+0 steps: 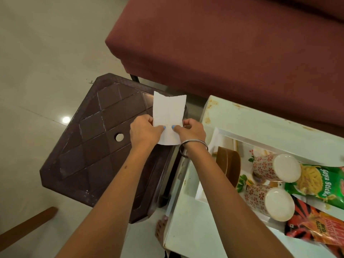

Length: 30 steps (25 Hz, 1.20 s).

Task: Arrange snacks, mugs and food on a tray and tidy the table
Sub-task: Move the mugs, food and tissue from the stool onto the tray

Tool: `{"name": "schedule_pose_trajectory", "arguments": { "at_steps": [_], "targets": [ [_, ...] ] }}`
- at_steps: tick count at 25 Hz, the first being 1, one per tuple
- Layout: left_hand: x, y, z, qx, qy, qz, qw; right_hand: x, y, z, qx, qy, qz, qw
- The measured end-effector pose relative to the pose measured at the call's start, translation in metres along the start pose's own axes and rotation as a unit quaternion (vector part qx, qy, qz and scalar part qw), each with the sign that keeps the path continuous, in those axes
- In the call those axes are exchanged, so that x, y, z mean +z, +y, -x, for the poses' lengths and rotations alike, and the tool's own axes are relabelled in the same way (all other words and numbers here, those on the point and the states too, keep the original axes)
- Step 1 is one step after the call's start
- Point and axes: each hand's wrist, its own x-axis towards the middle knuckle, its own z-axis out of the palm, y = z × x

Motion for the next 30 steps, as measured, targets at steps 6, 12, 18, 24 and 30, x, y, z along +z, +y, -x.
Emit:
{"name": "schedule_pose_trajectory", "arguments": {
  "at_steps": [6, 12, 18, 24, 30],
  "targets": [
    [0.035, 0.014, 0.089, 0.139, -0.075, 0.055, 0.986, -0.065, 0.047, 0.068, -0.069, 0.11, 0.03, 0.991],
    [0.109, 0.009, 0.155, 0.123, -0.147, 0.029, 0.981, -0.111, 0.118, 0.091, -0.017, 0.173, 0.054, 0.983],
    [0.137, 0.0, 0.17, 0.1, -0.15, 0.004, 0.984, -0.117, 0.148, 0.082, -0.002, 0.119, 0.086, 0.989],
    [0.143, -0.006, 0.177, 0.073, -0.109, 0.036, 0.991, -0.107, 0.161, 0.086, 0.028, 0.163, 0.035, 0.986],
    [0.15, -0.016, 0.182, 0.055, -0.105, 0.04, 0.992, -0.098, 0.172, 0.089, 0.028, 0.201, 0.021, 0.979]
  ]
}}
